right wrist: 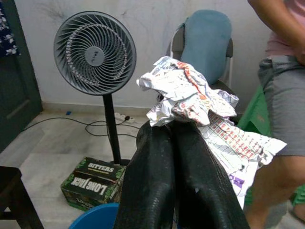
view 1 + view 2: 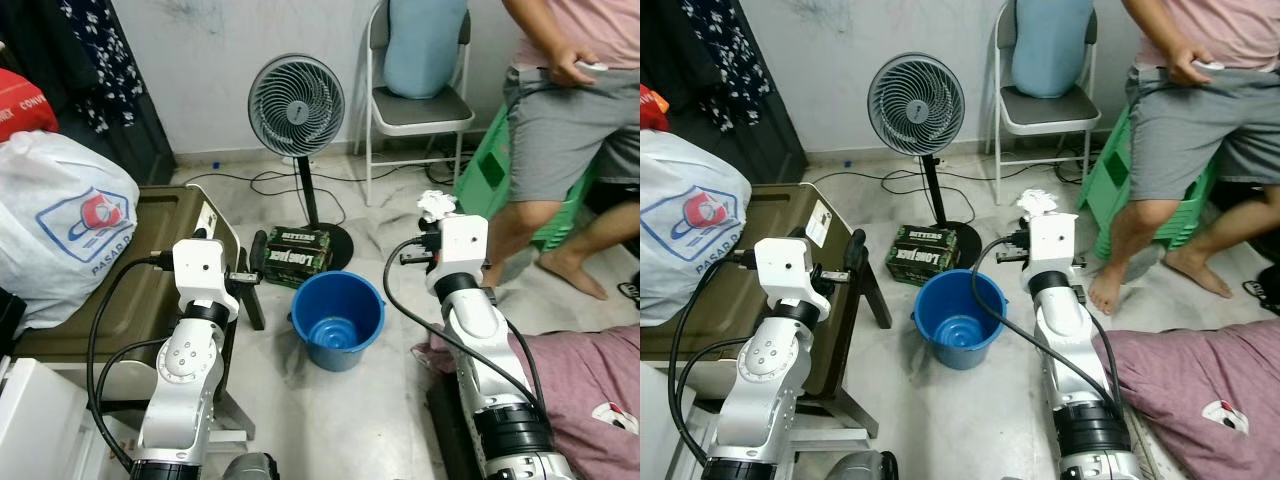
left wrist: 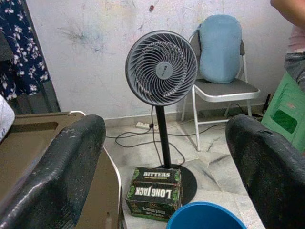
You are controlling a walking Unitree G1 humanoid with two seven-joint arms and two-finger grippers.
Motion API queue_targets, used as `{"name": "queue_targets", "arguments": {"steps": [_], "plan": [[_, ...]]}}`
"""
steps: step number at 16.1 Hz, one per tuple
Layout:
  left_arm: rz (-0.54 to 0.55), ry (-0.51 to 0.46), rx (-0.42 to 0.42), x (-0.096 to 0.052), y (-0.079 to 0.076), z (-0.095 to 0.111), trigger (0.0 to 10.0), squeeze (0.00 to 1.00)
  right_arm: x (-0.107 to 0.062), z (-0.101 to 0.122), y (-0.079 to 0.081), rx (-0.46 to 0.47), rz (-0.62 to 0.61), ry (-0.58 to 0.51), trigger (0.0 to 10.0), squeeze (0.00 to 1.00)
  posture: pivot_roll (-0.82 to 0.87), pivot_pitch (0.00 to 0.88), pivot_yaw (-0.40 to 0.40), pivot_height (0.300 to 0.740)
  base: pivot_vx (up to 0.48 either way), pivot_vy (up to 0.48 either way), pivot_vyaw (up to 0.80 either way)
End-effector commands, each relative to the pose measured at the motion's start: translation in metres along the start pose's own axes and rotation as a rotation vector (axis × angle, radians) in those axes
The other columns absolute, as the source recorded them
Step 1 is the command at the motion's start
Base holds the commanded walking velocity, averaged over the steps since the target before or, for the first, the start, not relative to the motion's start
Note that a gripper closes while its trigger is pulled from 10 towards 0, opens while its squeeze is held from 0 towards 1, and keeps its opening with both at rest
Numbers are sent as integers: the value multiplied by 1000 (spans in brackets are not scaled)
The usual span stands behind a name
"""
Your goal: Clean up the room
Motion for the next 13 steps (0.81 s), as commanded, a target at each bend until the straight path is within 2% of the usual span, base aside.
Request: {"name": "queue_targets", "arguments": {"steps": [1,7,11,13], "plan": [[6,-11,4,-1,3,3,10000,0,1,2,4,7,17,-3,10000,0,-35,29,19,740,281,0,0],[-4,-15,-4,0,2,3,10000,0,1,1,4,24,16,12,10000,0,-37,28,18,740,302,0,0],[-1,-12,-4,0,2,3,10000,0,2,1,4,32,16,10,10000,0,-32,25,12,740,217,0,-642],[-2,-12,-4,0,2,3,10000,0,2,1,4,31,16,10,10000,0,-32,25,12,740,0,0,0]]}}
Point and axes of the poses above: a point about 5 cm out from each wrist's last joint towards the gripper, its own x axis pointing out of the wrist towards the gripper, its own z axis along the axis of the wrist's last joint, y = z × x, the point moved 2 cm from there along x, pointing out of the wrist towards the gripper
